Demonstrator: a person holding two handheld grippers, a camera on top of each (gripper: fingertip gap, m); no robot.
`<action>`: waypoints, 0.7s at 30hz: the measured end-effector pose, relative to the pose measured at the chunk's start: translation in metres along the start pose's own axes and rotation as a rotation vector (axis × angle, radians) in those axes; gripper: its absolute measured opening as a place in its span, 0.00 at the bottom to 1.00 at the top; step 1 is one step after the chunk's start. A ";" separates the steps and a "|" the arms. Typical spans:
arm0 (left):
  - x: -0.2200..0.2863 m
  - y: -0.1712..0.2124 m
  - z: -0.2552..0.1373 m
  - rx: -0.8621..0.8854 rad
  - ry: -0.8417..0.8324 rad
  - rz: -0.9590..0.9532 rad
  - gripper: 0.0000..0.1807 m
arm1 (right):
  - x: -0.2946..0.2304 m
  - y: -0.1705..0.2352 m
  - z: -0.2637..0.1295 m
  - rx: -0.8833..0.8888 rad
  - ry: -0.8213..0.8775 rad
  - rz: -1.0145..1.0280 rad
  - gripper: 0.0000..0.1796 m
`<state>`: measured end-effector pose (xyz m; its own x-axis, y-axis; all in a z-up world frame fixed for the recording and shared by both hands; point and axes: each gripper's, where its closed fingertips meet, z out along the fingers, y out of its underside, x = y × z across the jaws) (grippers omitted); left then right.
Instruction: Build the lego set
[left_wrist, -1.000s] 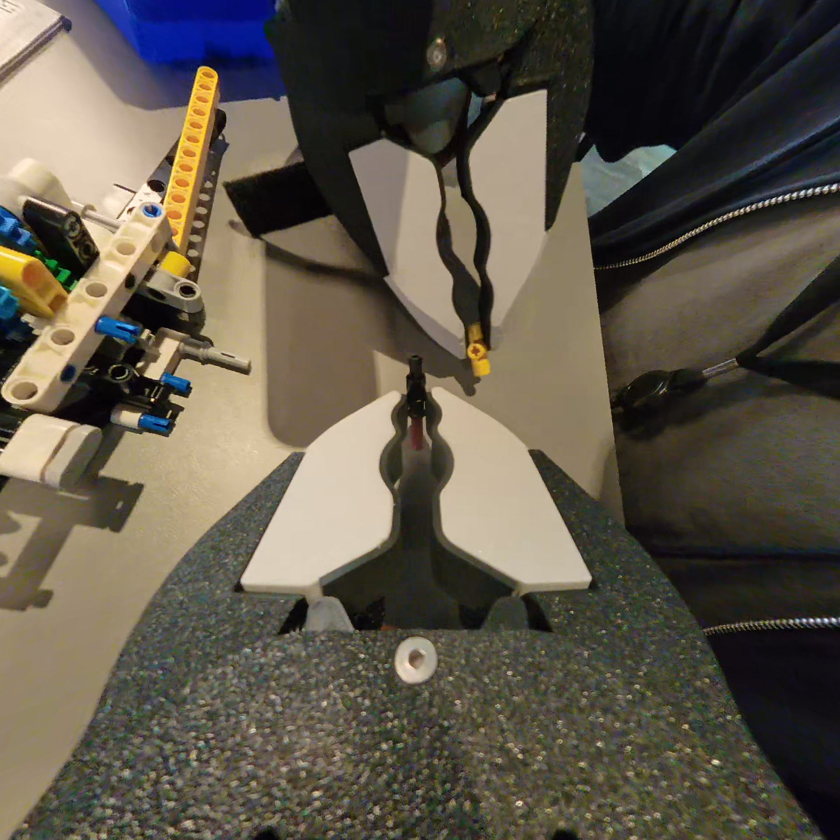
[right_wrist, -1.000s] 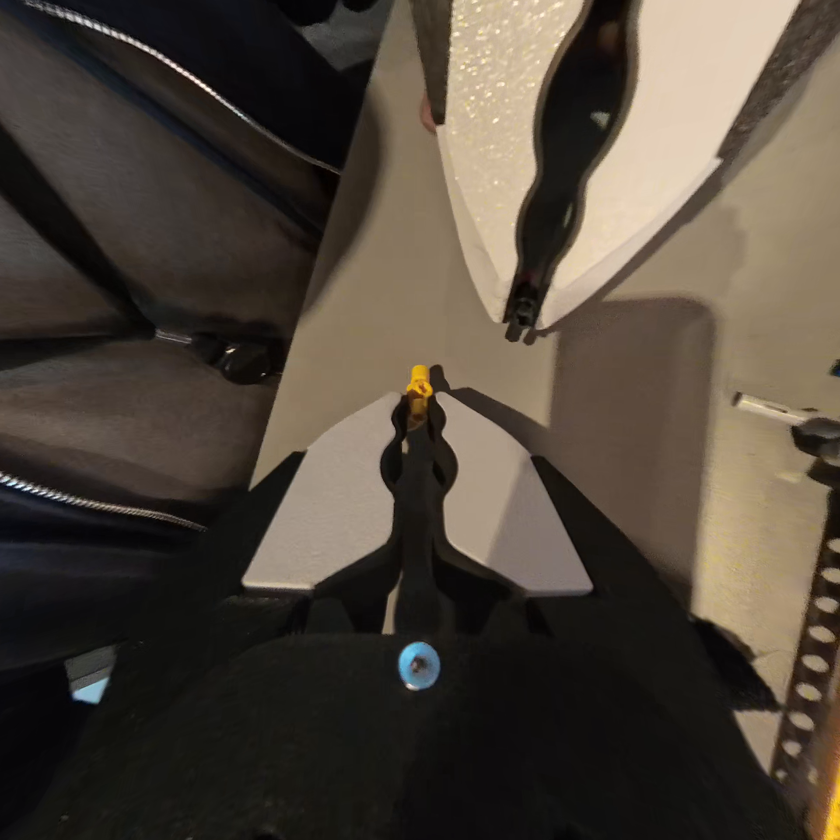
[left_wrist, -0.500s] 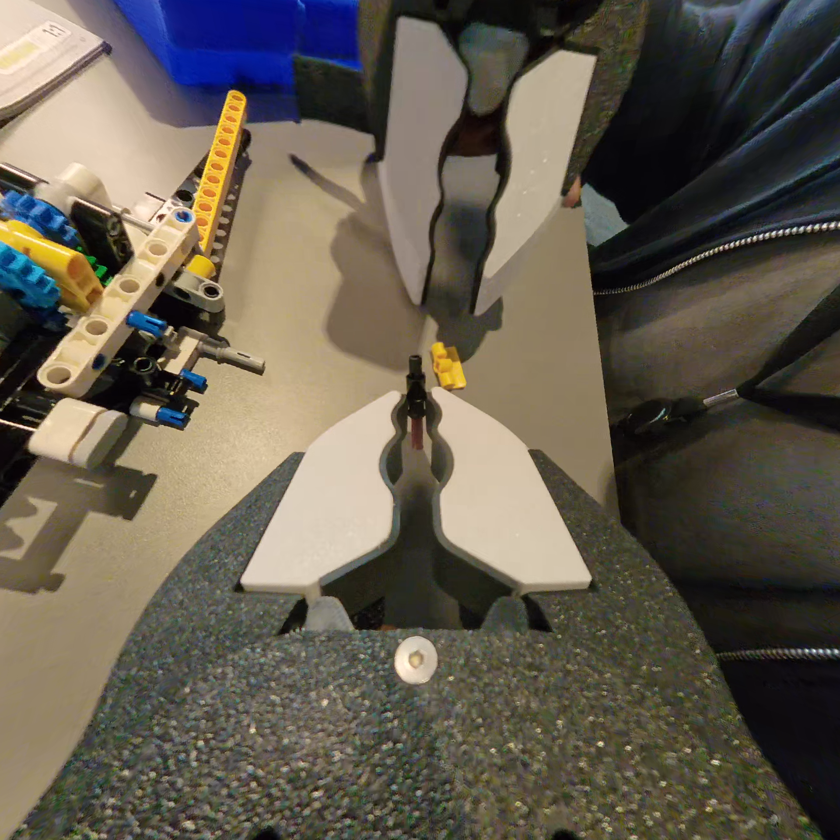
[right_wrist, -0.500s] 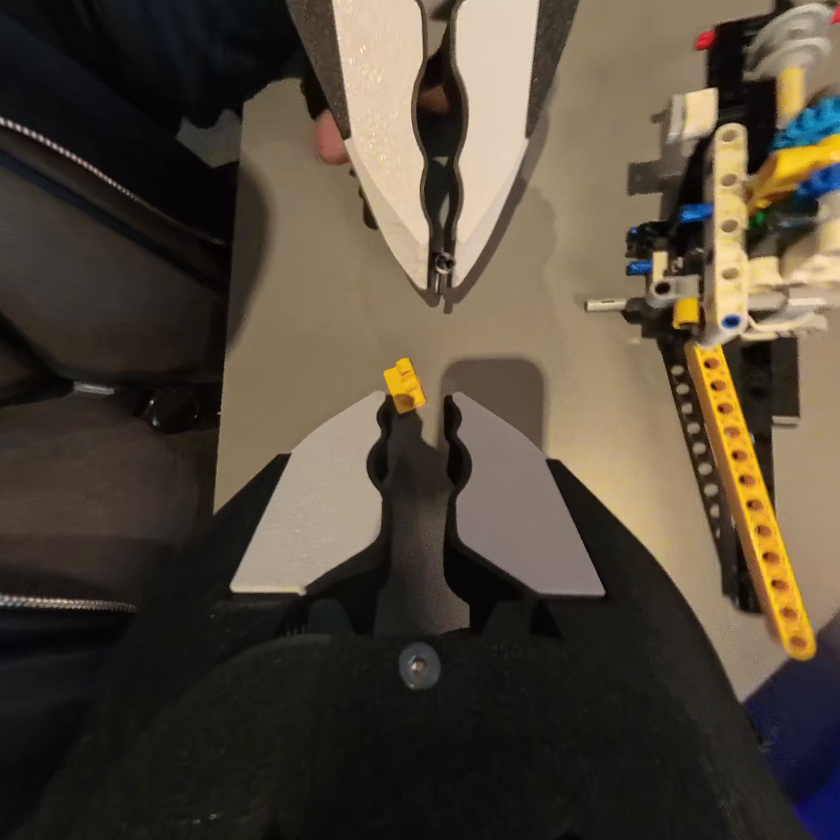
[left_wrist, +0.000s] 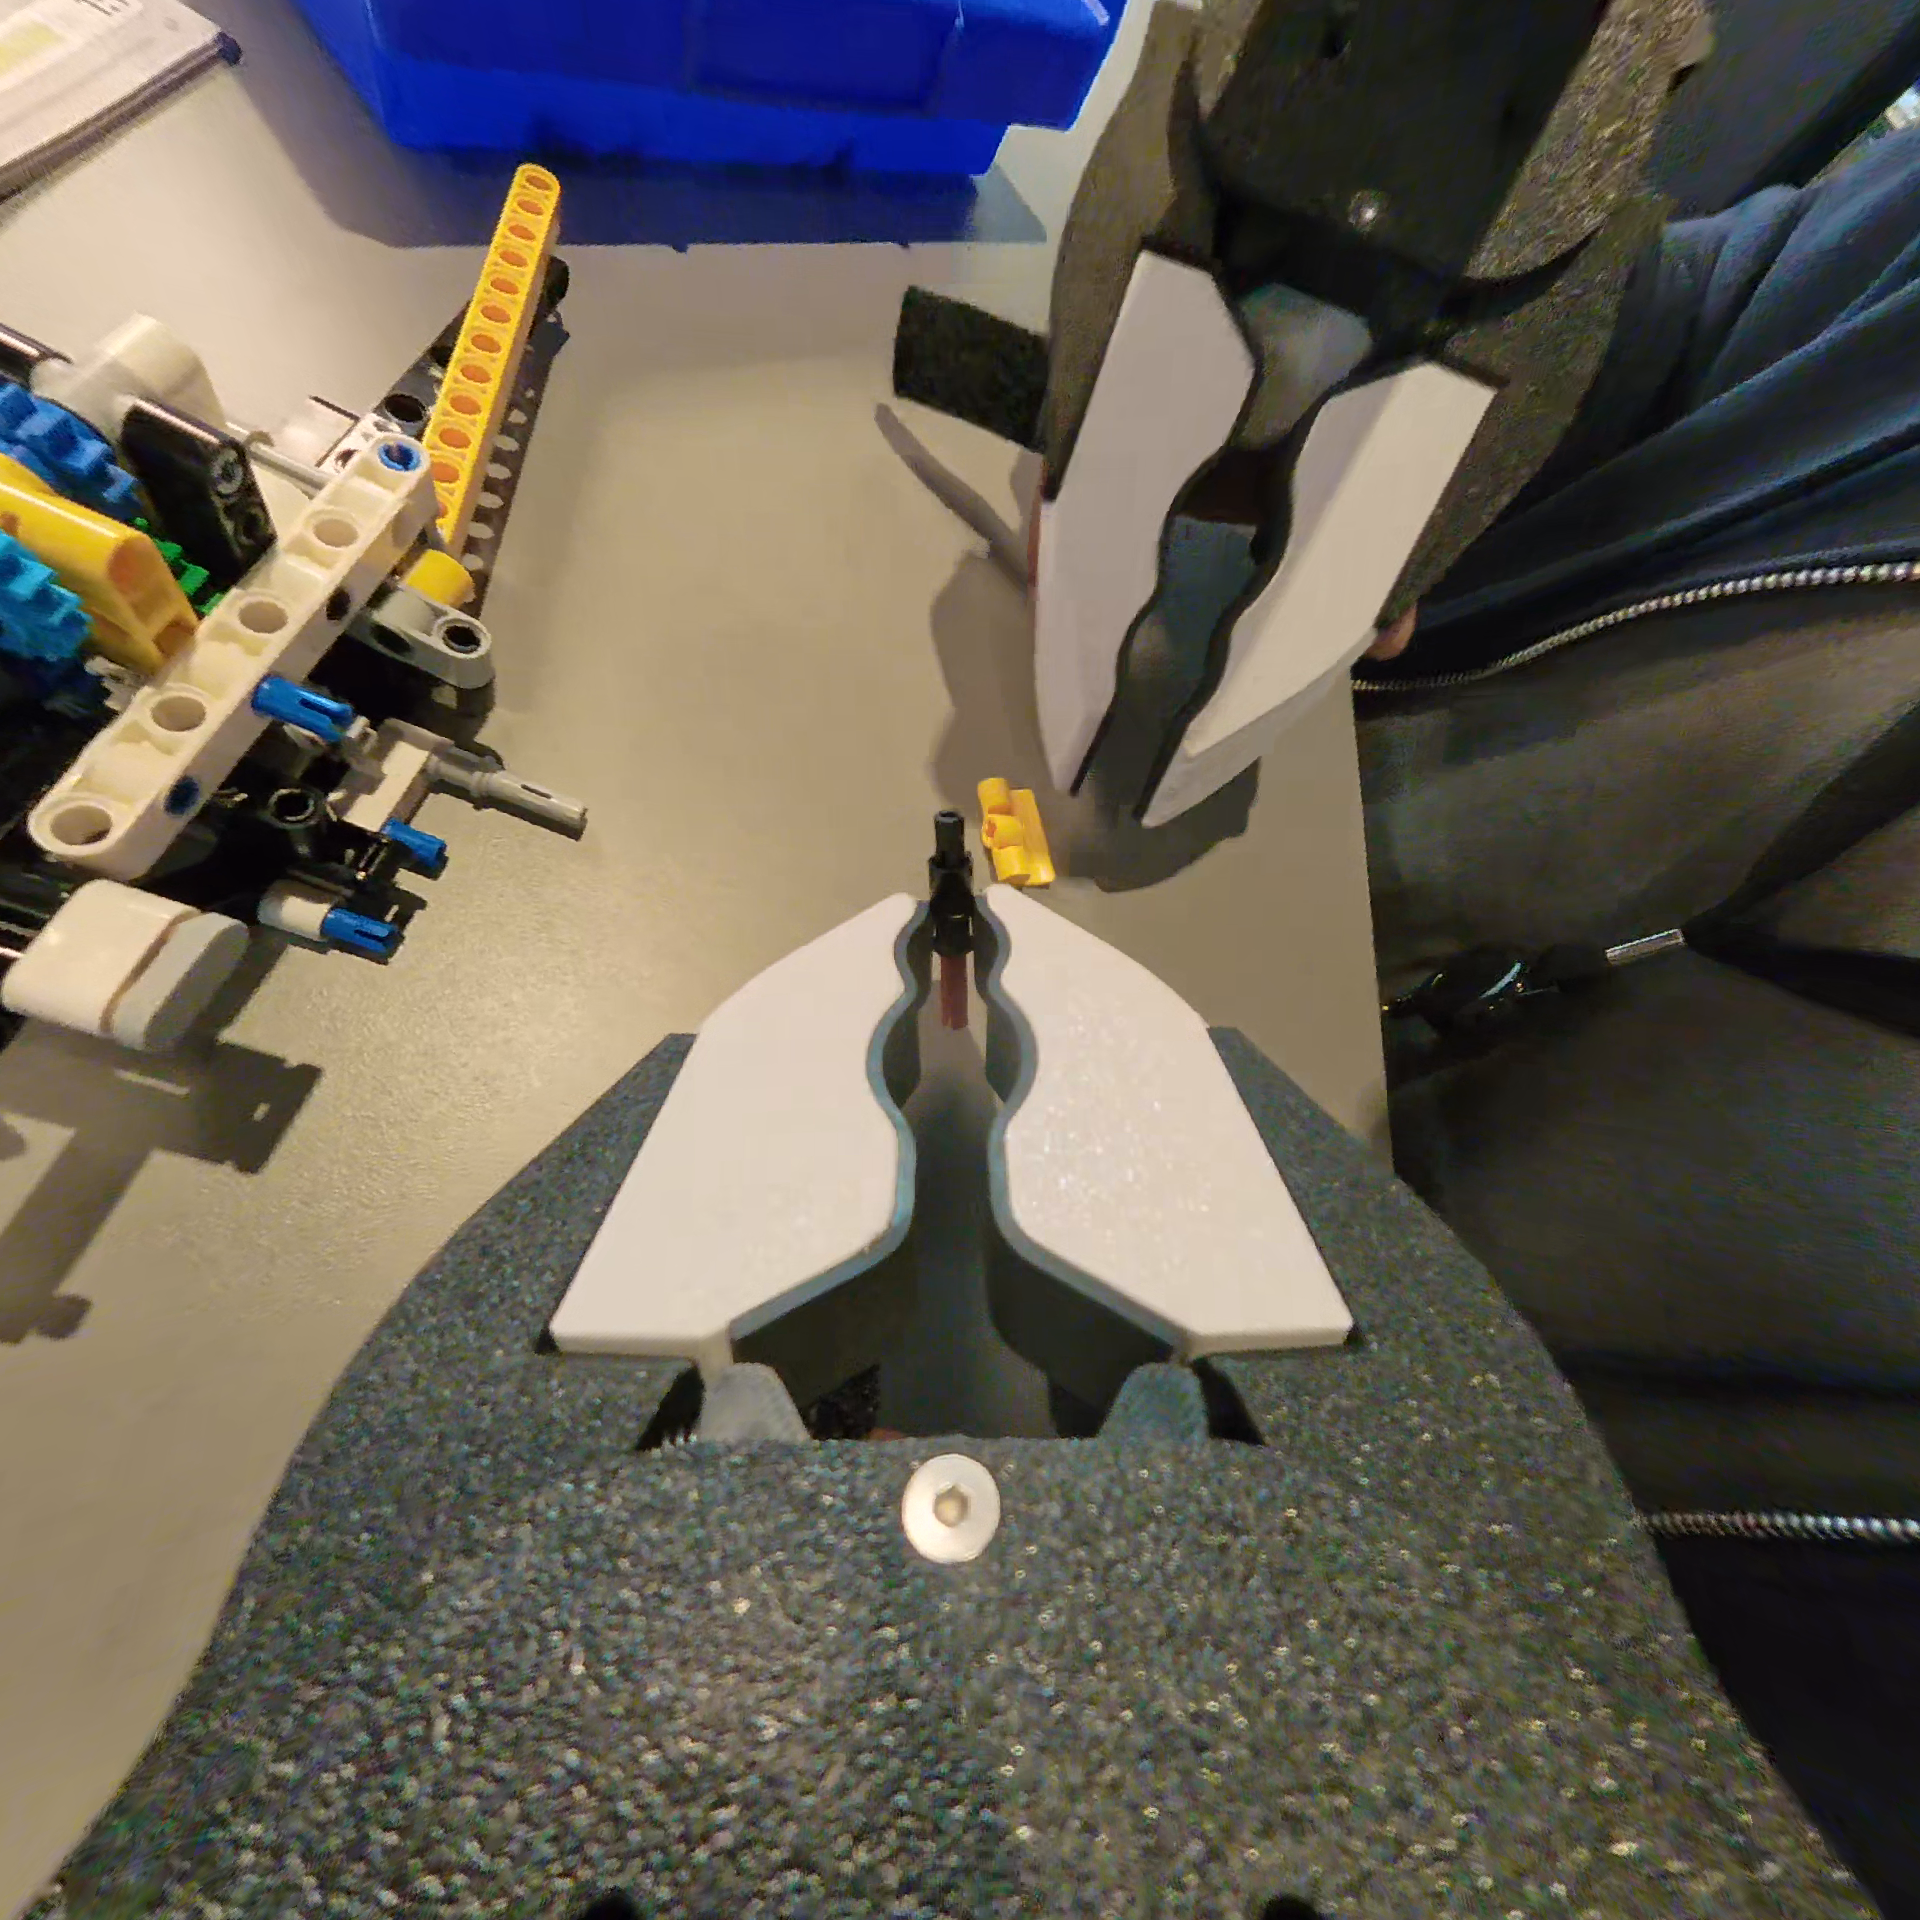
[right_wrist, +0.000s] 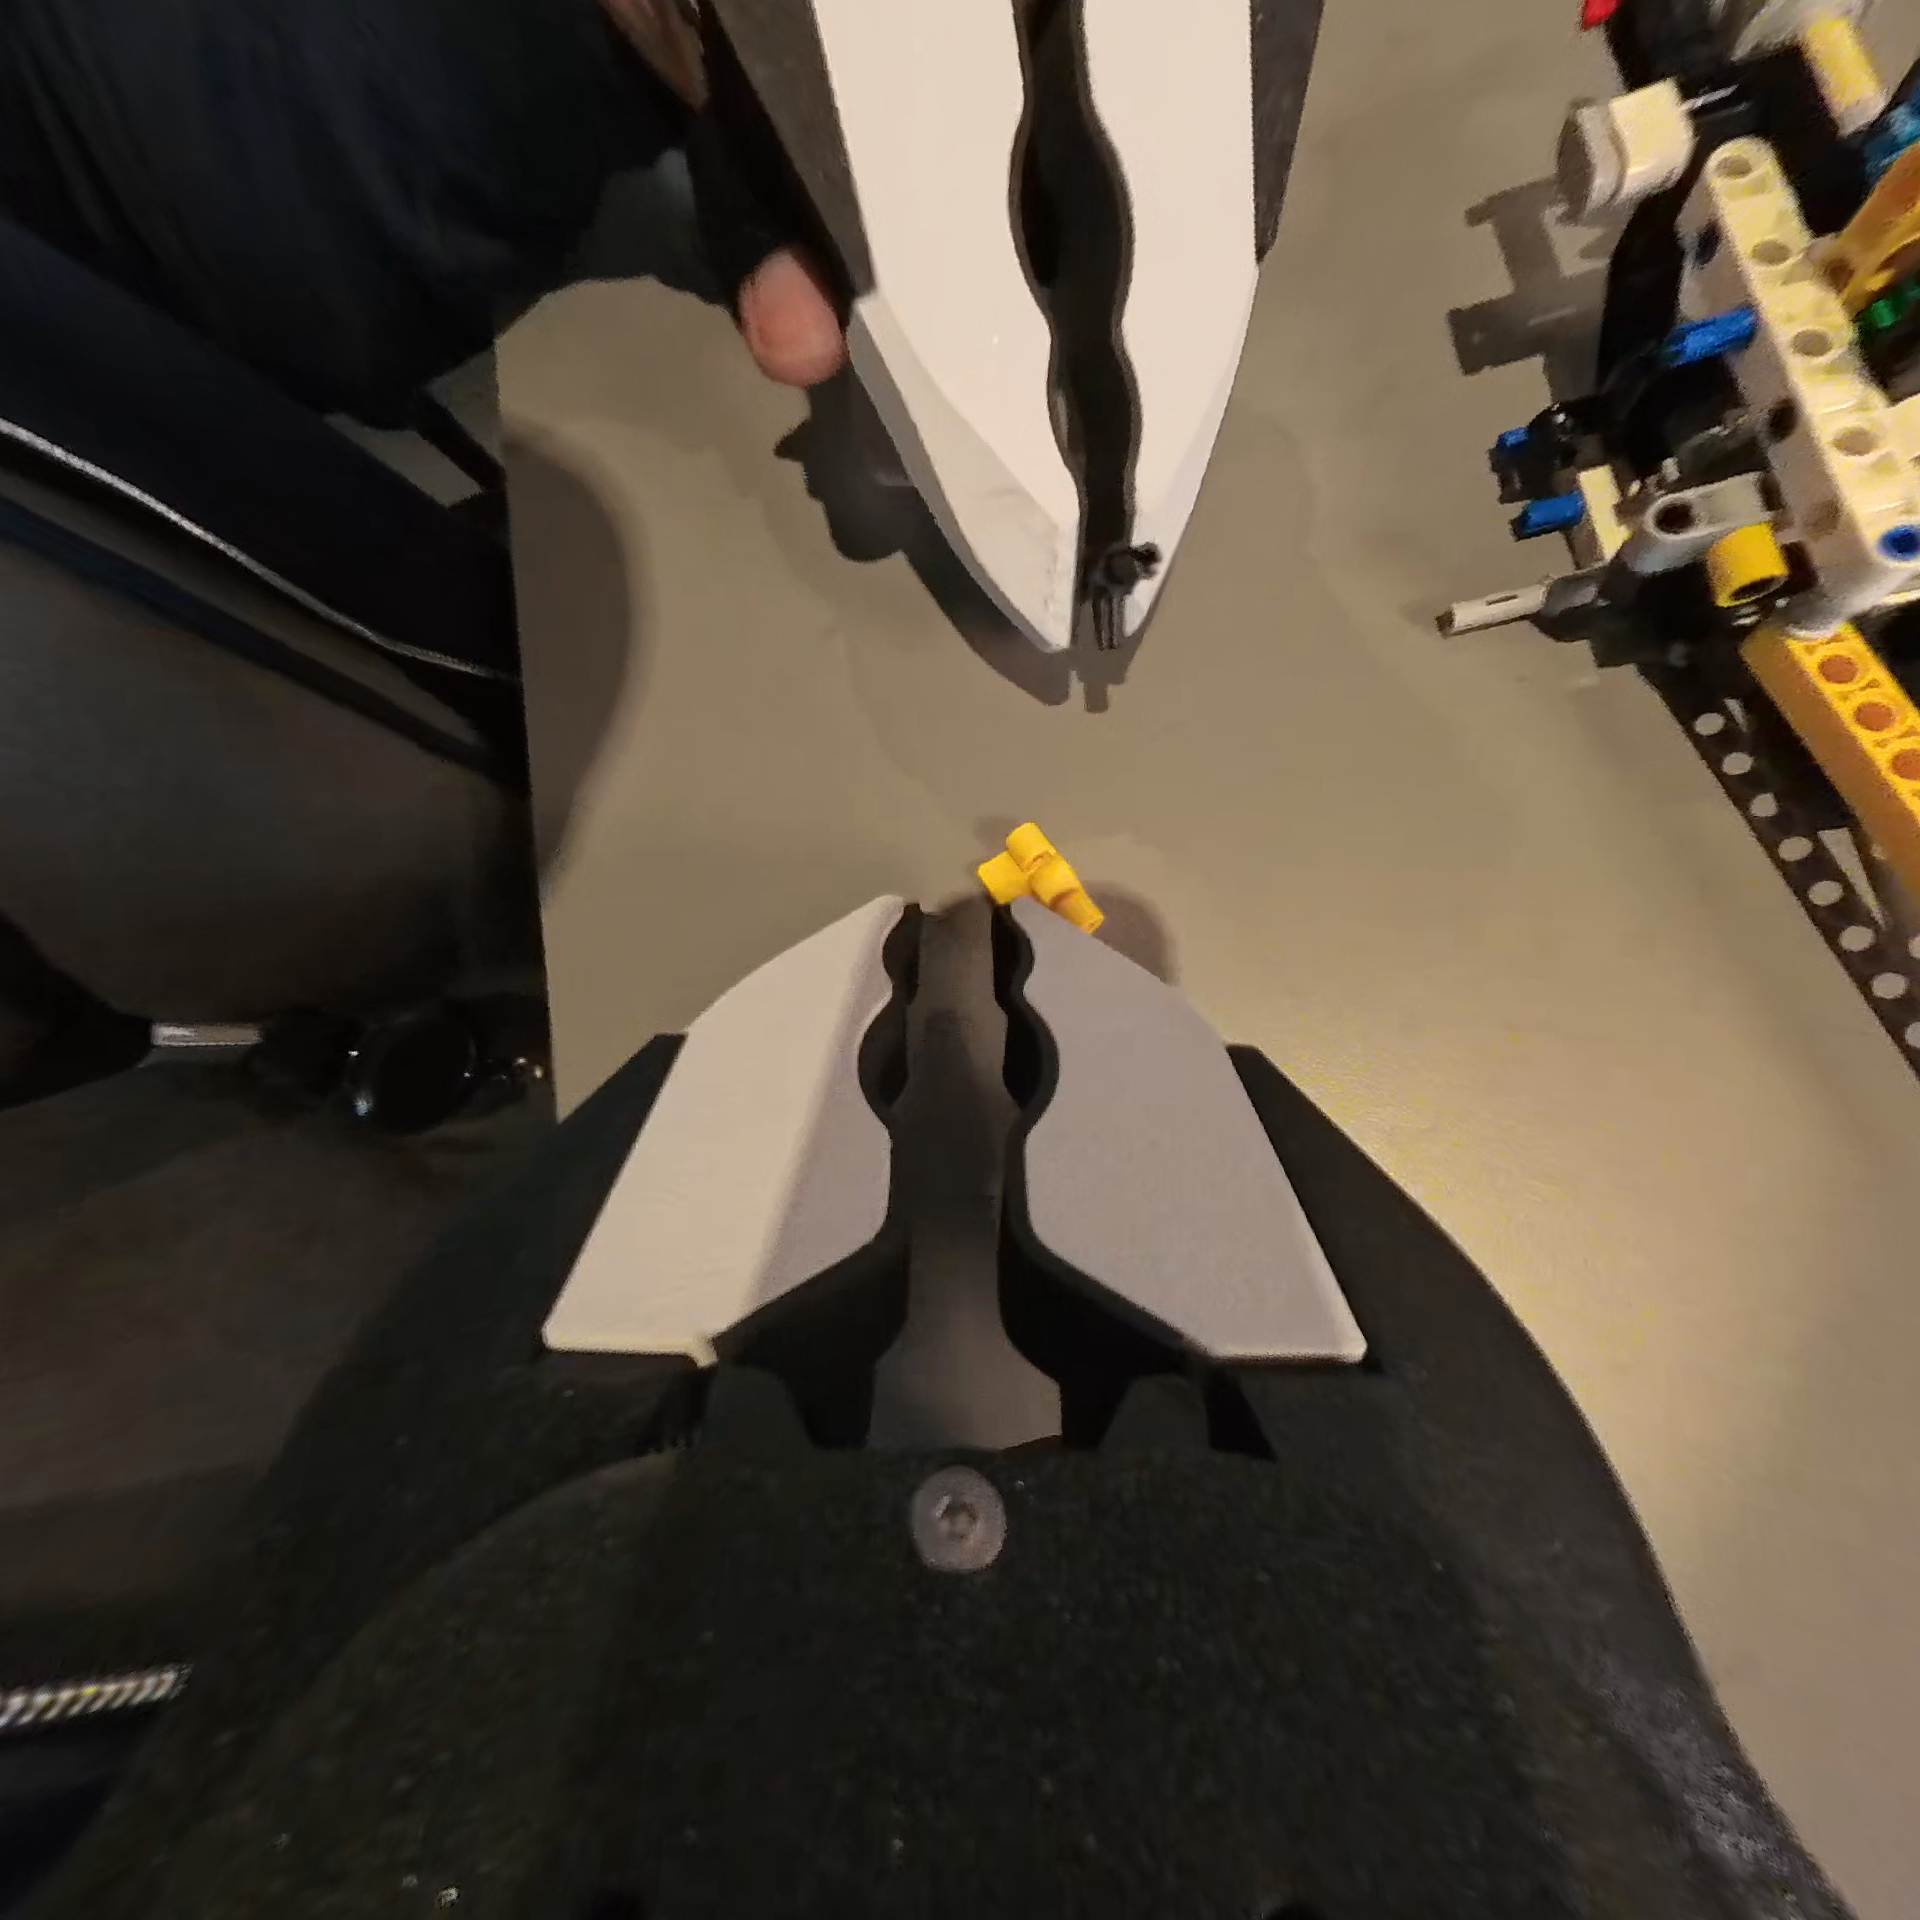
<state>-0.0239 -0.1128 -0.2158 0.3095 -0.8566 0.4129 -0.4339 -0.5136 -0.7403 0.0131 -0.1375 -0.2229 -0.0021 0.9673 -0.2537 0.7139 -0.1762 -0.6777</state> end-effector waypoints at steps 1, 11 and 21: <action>0.001 0.000 0.000 0.000 0.002 -0.001 0.04 | 0.002 0.002 0.003 -0.018 0.001 -0.001 0.08; 0.003 0.001 0.000 -0.004 0.024 -0.013 0.04 | 0.031 0.007 0.004 -0.160 0.016 -0.137 0.06; -0.001 -0.003 -0.002 0.031 0.040 -0.100 0.04 | 0.035 -0.009 -0.004 -0.034 0.083 -0.116 0.09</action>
<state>-0.0249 -0.1103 -0.2127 0.3154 -0.8030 0.5057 -0.3757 -0.5950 -0.7105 0.0096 -0.1017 -0.2228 -0.0285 0.9928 -0.1161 0.7357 -0.0578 -0.6748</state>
